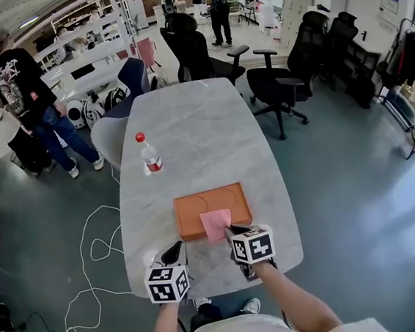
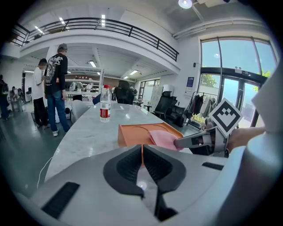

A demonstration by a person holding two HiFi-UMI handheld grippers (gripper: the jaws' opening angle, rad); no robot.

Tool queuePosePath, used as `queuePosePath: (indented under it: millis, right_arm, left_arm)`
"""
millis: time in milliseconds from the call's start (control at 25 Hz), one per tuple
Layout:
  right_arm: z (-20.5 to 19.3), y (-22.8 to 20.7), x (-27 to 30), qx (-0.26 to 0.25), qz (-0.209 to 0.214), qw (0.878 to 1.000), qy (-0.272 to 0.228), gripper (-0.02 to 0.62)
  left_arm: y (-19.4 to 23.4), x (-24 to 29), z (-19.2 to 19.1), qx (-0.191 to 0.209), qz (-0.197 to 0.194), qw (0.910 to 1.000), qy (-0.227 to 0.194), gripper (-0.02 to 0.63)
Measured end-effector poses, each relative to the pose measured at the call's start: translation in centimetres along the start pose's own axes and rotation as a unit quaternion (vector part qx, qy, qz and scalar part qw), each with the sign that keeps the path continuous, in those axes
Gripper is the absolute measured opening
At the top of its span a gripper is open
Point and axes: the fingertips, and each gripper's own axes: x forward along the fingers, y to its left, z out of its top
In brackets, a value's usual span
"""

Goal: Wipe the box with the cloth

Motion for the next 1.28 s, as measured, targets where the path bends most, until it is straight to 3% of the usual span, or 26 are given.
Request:
queuePosePath:
  millis: [440,640,1080,1280]
  right_arm:
    - [-0.2,-5.3,-3.1,0.025,-0.040,0.999,-0.017,0.034]
    - [-0.1,-6.0,-3.7,0.011,-0.036,0.999,-0.021,0.034]
    - [0.0,1.4,-4.2,-0.040,0.049,0.997,-0.053,0.034]
    - [-1.3,5.1,-3.1,-0.068,0.088,0.993,-0.044,0.034]
  left_arm:
    - [-2.2,0.6,-0.4,0.005,-0.008,1.0000,0.001,0.015]
    - [-2.6,0.4,-0.6,0.006,-0.006,1.0000,0.001,0.015]
    - [-1.3,-1.3,-1.9,-0.003,0.023,0.9997,-0.001,0.015]
    - [-0.3,-2.6,-2.7,-0.012,0.040,0.9991,-0.001,0.015]
